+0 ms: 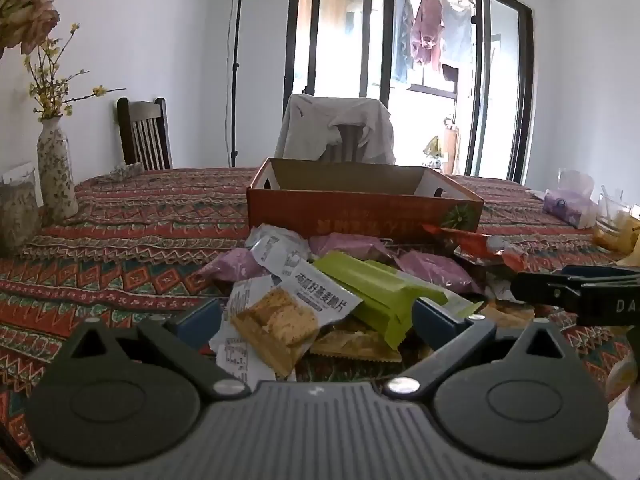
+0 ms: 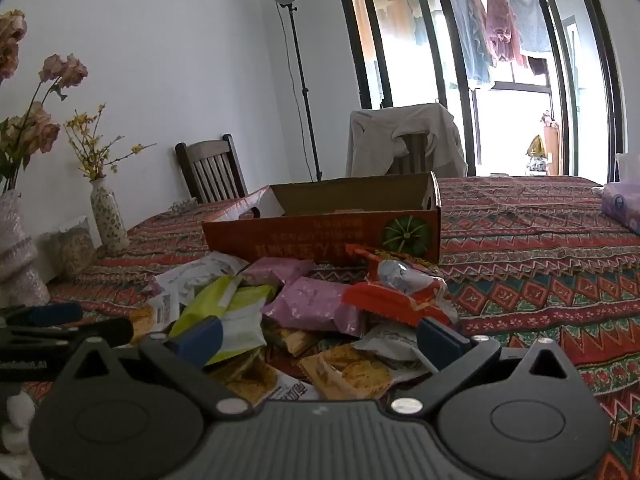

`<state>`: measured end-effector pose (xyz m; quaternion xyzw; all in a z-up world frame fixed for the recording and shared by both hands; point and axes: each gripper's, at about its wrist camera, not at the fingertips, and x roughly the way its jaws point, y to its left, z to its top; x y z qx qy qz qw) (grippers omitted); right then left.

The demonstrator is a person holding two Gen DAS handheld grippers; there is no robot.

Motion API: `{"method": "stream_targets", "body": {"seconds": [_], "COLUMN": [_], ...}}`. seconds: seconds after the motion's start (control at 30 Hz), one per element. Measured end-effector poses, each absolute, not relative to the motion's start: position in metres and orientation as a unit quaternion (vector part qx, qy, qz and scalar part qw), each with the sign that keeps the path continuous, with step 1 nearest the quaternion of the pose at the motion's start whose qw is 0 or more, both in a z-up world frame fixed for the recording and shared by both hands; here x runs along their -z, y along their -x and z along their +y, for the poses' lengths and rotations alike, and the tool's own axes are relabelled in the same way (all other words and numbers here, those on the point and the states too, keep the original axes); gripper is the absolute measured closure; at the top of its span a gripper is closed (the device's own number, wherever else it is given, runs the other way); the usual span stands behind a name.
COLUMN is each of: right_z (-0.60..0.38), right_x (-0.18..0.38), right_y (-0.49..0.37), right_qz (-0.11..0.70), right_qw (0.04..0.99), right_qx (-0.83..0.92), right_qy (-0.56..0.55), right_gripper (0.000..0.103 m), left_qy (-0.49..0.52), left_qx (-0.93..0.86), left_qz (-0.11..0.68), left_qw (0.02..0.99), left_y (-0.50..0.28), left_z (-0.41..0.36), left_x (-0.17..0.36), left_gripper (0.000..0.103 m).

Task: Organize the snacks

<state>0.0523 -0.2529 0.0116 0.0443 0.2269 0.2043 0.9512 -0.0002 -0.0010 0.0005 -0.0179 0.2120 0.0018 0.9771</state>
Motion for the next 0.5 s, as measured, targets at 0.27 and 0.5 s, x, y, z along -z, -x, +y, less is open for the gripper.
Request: {"method": "stream_targets", "body": {"seconds": [0.27, 0.5], "right_z": [-0.2523, -0.2518], "right_x": [-0.0105, -0.0087], "right_y": [-0.0527, -0.053], "right_qz": [0.231, 0.231], "right_qw": [0.95, 0.95], "right_qx": [-0.204, -0.204], "right_qy": [-0.045, -0.045], "right_gripper": [0.0, 0.0], "left_qy": [0.007, 0.018], "left_qx": [0.006, 0.0], "left_qz": [0.198, 0.214], "left_qw": [0.98, 0.977], "left_y": [0.0028, 0.0], "left_z": [-0.0027, -0.0017], "left_x": [-0.0027, 0.004], "left_gripper": [0.0, 0.0]}}
